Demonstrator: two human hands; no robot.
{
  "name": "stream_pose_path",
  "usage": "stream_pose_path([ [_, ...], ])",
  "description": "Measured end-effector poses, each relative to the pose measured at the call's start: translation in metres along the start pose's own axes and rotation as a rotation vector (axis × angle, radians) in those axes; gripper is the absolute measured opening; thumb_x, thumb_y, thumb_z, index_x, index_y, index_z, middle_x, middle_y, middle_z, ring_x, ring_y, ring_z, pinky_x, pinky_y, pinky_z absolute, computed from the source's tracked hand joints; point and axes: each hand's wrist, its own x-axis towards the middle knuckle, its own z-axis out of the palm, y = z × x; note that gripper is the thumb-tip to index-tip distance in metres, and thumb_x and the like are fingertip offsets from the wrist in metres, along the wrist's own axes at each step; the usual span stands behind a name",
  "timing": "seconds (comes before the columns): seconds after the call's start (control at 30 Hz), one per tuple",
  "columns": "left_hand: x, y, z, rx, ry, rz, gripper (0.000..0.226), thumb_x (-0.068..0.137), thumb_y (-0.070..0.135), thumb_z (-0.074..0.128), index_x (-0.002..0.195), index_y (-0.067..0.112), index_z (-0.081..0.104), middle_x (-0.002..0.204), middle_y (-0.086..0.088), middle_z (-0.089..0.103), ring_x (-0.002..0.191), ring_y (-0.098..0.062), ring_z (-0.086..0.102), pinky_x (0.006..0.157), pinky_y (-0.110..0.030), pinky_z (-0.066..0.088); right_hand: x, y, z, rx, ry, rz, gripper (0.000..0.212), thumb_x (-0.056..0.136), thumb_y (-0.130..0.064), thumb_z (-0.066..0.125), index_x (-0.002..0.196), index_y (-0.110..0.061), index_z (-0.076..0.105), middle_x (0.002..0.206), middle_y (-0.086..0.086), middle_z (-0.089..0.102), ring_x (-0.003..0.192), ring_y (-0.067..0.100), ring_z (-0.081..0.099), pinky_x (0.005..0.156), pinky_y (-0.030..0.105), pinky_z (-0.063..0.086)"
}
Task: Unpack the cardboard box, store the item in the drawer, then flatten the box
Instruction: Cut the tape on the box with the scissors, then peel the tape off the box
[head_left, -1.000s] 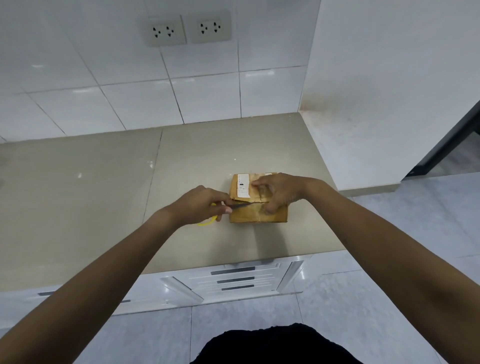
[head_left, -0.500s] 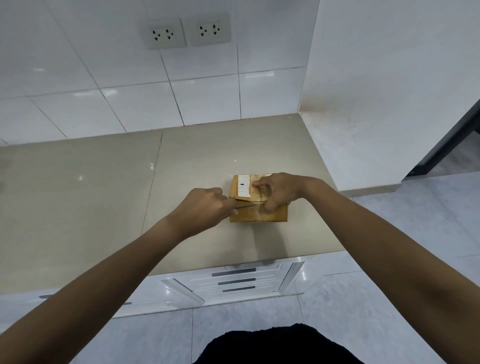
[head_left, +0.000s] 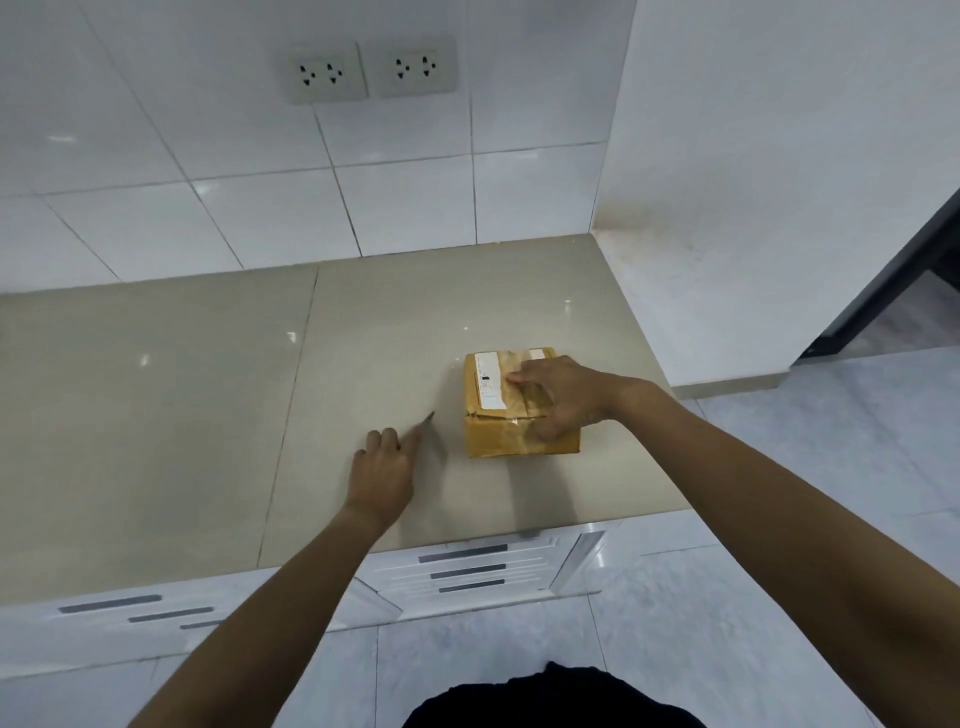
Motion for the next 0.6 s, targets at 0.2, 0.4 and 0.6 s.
stream_pose_path([
  [0.2,0.007,0.008,-0.033,-0.351,-0.010,0.031,0.080,0.081,0.041,0.055,0.153,0.024,0.025,0.155,-0.015,0.031,0.132,-0.036,0.041,0.099,-0.053,0.040,-0.006,0.008,0.016,-0.044,0.060,-0.042,0.094,0.078,-0.041,0.075,0.153,-0.024,0.021,0.162,0.001,0.014,0.148,0.024,0.011,0.119,0.040,0.018],
  [0.4,0.039,0.027,-0.068,-0.226,-0.191,0.366,0.113,0.073,0.068,0.062,0.153,0.036,-0.011,0.164,0.000,-0.015,0.151,-0.025,-0.004,0.113,-0.060,0.018,-0.011,0.007,0.049,-0.265,0.267,-0.053,0.086,0.081,-0.054,0.064,0.151,-0.024,0.024,0.160,0.007,0.018,0.145,0.029,0.021,0.114,0.048,0.026],
  [0.6,0.059,0.057,-0.047,-0.156,-0.350,0.357,0.118,0.076,0.061,0.065,0.155,0.016,-0.010,0.163,-0.006,-0.015,0.150,-0.028,-0.012,0.119,-0.056,0.014,-0.009,-0.020,0.082,-0.126,0.404,0.129,0.107,0.067,-0.085,0.020,0.147,-0.014,0.031,0.158,0.012,0.026,0.146,0.034,0.020,0.115,0.056,0.021],
])
